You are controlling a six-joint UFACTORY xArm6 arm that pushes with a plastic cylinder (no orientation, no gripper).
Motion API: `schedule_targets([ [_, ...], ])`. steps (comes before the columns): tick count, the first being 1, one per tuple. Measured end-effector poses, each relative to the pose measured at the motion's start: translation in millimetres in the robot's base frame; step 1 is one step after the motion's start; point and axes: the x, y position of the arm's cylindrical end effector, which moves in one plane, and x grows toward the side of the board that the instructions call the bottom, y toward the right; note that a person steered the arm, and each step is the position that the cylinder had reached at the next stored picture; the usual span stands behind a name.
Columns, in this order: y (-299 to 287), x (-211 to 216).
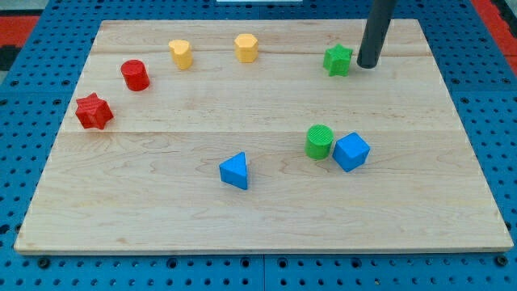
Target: Separate the green circle from the blue cube
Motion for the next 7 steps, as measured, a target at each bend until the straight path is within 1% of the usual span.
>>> schedule_targets([
  [1, -34, -2],
  [2, 21, 32],
  [3, 3, 109],
  [4, -103, 124],
  [5, -195, 130],
  [6, -187, 185],
  [7, -168, 185],
])
